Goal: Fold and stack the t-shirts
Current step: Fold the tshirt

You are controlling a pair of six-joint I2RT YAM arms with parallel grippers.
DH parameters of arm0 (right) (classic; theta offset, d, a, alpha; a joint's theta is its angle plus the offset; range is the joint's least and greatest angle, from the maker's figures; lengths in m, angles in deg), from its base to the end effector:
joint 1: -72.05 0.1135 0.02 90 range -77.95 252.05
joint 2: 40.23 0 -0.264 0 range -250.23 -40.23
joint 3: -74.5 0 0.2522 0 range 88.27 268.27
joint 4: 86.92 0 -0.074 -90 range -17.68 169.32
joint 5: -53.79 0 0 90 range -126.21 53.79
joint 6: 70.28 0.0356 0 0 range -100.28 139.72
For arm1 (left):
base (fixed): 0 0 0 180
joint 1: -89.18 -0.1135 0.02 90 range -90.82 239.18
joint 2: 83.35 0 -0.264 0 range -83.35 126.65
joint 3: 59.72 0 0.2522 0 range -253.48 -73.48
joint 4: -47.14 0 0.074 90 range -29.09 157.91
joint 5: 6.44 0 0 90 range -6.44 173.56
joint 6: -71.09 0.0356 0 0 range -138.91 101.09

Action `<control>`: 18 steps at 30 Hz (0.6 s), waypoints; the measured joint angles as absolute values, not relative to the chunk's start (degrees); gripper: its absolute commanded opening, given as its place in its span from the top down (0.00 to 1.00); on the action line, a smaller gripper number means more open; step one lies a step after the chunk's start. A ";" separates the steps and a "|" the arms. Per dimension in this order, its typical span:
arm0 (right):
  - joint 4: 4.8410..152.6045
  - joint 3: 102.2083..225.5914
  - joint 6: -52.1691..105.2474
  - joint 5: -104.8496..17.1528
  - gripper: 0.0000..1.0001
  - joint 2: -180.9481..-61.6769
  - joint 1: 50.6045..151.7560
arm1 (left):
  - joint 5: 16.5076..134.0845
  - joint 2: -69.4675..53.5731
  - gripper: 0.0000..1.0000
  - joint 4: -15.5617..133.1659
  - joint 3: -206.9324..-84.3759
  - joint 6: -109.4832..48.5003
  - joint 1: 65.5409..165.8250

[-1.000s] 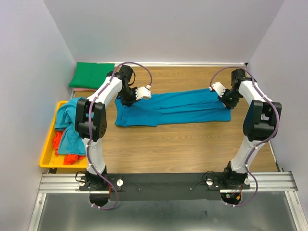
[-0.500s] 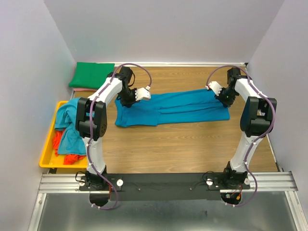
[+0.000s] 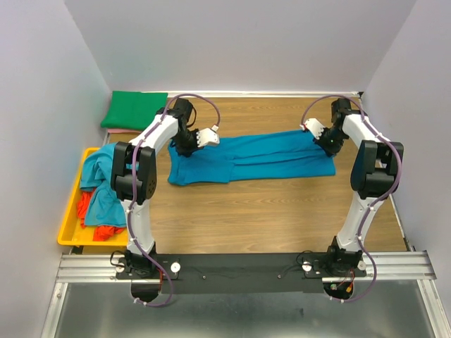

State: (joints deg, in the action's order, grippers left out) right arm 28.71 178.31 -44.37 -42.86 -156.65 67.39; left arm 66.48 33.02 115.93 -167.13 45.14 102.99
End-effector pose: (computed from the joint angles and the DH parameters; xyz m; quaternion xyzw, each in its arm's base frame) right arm 0.4072 -0.0291 0.1883 -0.4974 0.8582 -0.0163 0.1260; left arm 0.3950 -0.1079 0.2052 0.6302 0.7549 -0.0889 0.1582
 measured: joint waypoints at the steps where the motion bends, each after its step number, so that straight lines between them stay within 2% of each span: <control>1: 28.71 178.31 -44.17 -42.86 0.83 -156.76 67.39 | 66.50 33.07 0.90 115.67 -167.13 44.94 102.90; 4: 28.64 178.44 -42.64 -42.67 0.59 -156.98 67.41 | 66.54 33.11 0.69 114.99 -167.13 44.22 102.72; 7: 28.73 179.11 -41.14 -42.19 0.52 -157.07 67.45 | 66.43 33.11 0.61 114.93 -167.35 43.02 101.92; 9: 28.69 179.86 -38.54 -42.12 0.44 -157.02 67.17 | 65.51 33.11 0.51 115.62 -168.14 41.73 100.76; 14: 28.16 180.10 -31.15 -43.37 0.41 -155.47 64.98 | 58.61 31.84 0.45 119.25 -170.17 36.70 94.64; 18: 26.06 180.08 -23.87 -45.90 0.44 -153.53 62.88 | 53.21 27.17 0.47 119.25 -163.92 30.74 92.17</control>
